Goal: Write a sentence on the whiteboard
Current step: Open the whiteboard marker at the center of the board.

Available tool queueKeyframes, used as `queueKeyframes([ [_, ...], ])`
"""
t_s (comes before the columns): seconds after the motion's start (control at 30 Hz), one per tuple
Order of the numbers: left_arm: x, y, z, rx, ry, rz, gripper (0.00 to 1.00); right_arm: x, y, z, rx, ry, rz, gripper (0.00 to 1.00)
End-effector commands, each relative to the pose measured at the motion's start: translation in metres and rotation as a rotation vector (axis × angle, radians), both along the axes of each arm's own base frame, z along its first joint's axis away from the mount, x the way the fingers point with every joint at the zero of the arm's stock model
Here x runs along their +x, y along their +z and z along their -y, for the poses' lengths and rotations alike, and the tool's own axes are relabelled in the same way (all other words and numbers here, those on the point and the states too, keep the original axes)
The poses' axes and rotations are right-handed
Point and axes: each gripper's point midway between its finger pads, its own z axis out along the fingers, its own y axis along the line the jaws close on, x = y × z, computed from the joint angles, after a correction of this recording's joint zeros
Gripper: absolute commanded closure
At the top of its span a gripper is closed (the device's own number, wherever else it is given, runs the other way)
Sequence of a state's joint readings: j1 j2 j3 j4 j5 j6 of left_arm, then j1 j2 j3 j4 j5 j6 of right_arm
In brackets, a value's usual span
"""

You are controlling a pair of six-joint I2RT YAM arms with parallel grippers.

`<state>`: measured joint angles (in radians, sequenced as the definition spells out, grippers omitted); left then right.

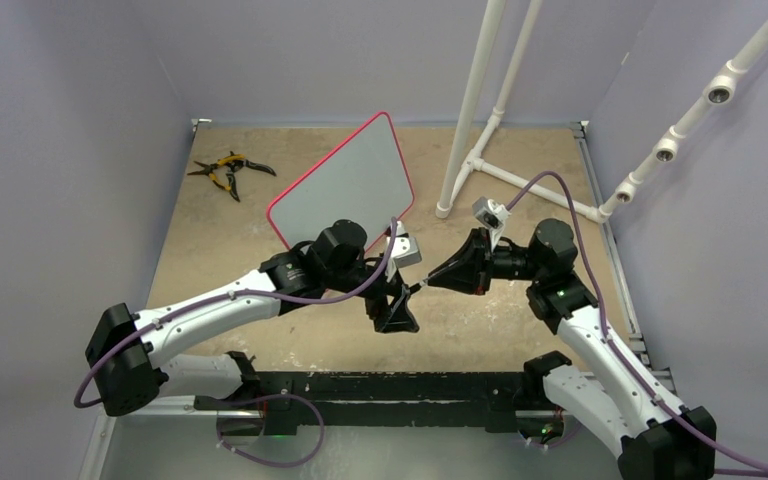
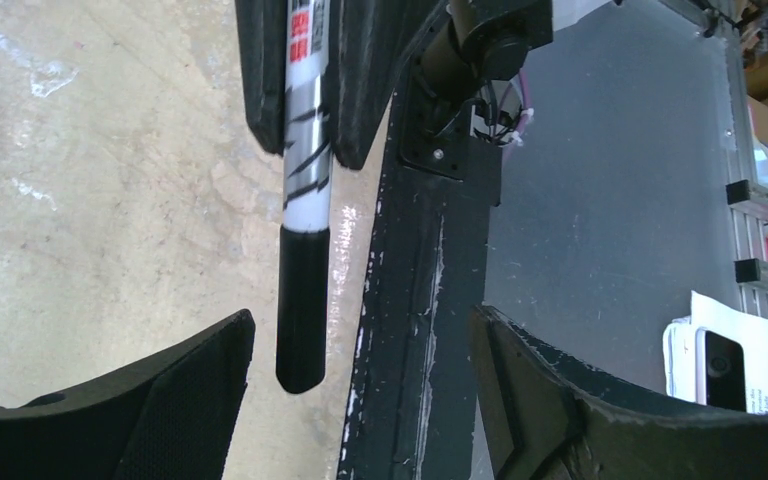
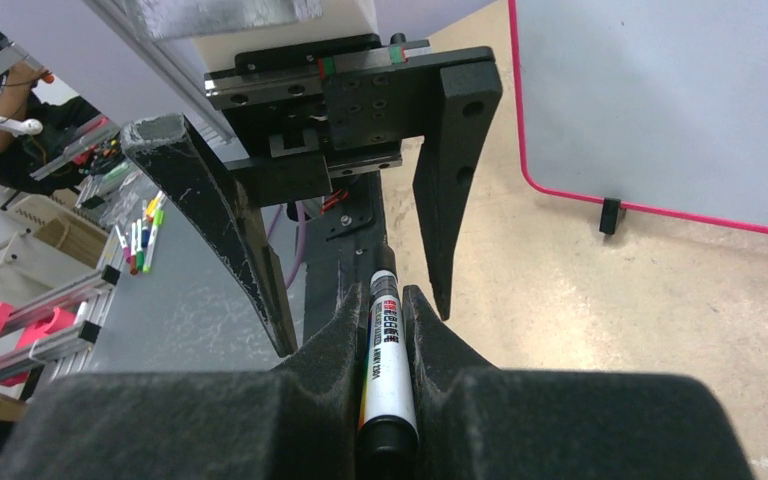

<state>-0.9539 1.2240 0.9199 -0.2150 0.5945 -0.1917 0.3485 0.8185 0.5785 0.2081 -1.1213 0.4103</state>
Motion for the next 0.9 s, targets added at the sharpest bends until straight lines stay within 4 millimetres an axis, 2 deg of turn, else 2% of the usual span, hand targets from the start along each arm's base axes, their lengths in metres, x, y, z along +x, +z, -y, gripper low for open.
queueKeyframes([
  [0.0,0.005,0.037,0.016,-0.113,-0.032,0.051,0.24,-0.006,0.015,-0.003,0.018,0.047,0.066,1.00],
  [0.13,0.014,0.041,0.018,-0.125,0.006,0.082,0.26,-0.008,0.013,-0.005,0.016,0.059,0.061,1.00],
  [0.23,0.015,0.044,0.019,-0.137,0.013,0.081,0.36,-0.010,0.012,-0.007,0.015,0.071,0.057,1.00],
  [0.3,0.015,0.044,0.020,-0.141,0.013,0.079,0.48,-0.012,0.011,-0.008,0.014,0.080,0.052,1.00],
  [0.33,0.015,0.043,0.020,-0.142,0.012,0.076,0.57,-0.012,0.011,-0.009,0.013,0.085,0.049,1.00],
  [0.4,0.013,0.041,0.019,-0.142,0.005,0.073,0.85,-0.013,0.011,-0.009,0.012,0.087,0.047,1.00],
  [0.47,0.012,0.037,0.018,-0.135,0.002,0.070,1.00,-0.012,0.010,-0.010,0.014,0.085,0.040,1.00],
  [0.6,0.010,0.029,0.011,-0.125,0.014,0.080,1.00,-0.012,0.016,-0.011,0.066,0.061,0.001,1.00],
  [0.63,0.010,0.029,0.008,-0.128,0.022,0.087,1.00,-0.013,0.018,-0.011,0.088,0.053,-0.016,0.97],
  [0.67,0.010,0.029,0.006,-0.132,0.031,0.093,1.00,-0.012,0.020,-0.011,0.113,0.040,-0.024,0.90],
  [0.73,0.010,0.032,0.003,-0.149,0.047,0.105,1.00,-0.014,0.024,-0.010,0.165,0.020,-0.040,0.69],
  [0.87,0.014,0.045,0.003,-0.209,0.085,0.126,1.00,-0.014,0.028,-0.008,0.239,-0.013,-0.053,0.52],
])
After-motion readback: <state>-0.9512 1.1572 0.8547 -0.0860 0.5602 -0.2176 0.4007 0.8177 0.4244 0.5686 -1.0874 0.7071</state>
